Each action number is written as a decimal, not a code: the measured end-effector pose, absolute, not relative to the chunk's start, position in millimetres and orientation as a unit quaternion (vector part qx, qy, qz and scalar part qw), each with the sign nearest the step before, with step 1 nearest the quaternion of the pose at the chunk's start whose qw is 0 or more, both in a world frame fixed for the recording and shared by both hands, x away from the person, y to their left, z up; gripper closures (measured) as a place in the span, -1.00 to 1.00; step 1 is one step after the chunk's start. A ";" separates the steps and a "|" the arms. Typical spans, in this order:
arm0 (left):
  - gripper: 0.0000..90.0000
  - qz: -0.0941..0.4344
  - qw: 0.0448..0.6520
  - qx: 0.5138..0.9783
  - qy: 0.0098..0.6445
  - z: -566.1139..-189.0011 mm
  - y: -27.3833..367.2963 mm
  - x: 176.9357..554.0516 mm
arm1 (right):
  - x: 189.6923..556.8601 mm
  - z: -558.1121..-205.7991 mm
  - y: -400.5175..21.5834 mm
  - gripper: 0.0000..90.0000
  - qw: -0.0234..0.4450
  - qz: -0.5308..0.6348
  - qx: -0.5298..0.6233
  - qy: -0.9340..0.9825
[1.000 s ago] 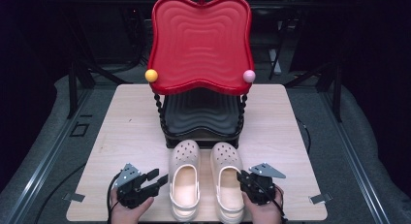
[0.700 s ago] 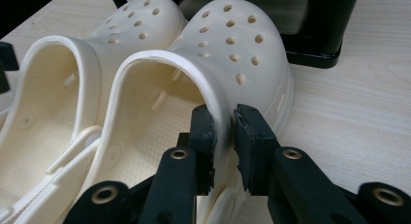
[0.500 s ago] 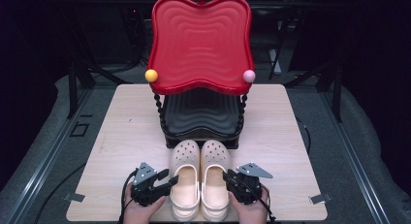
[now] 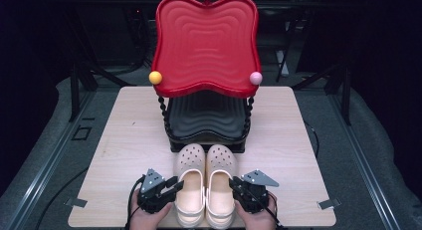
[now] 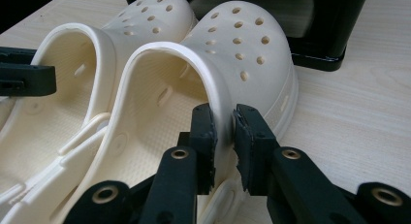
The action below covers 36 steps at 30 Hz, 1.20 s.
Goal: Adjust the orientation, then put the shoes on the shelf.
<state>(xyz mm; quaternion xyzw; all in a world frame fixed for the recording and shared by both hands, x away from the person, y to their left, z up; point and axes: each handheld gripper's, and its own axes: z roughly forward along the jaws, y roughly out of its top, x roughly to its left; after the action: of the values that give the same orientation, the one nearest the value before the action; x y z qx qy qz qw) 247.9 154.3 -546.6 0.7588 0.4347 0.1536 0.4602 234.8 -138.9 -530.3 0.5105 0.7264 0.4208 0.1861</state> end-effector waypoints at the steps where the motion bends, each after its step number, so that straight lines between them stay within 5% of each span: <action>1: 0.49 0.151 0.457 0.761 0.435 -546.0 155.4 247.9 | 234.9 -530.4 -139.3 0.72 0.189 0.420 0.506 0.729; 11: 0.34 0.155 0.474 0.751 0.434 -546.8 156.2 249.8 | 241.0 -532.0 -149.7 0.45 0.212 0.441 0.451 0.746; 36: 0.33 0.158 0.476 0.747 0.436 -544.4 153.6 254.6 | 246.2 -537.7 -138.0 0.48 0.230 0.418 0.439 0.761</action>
<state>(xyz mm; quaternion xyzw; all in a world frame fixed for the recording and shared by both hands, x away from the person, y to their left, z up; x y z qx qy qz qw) 254.6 153.6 -544.4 0.7470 0.4363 0.1580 0.4761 246.2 -138.0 -537.7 0.4392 0.7611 0.4183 0.2299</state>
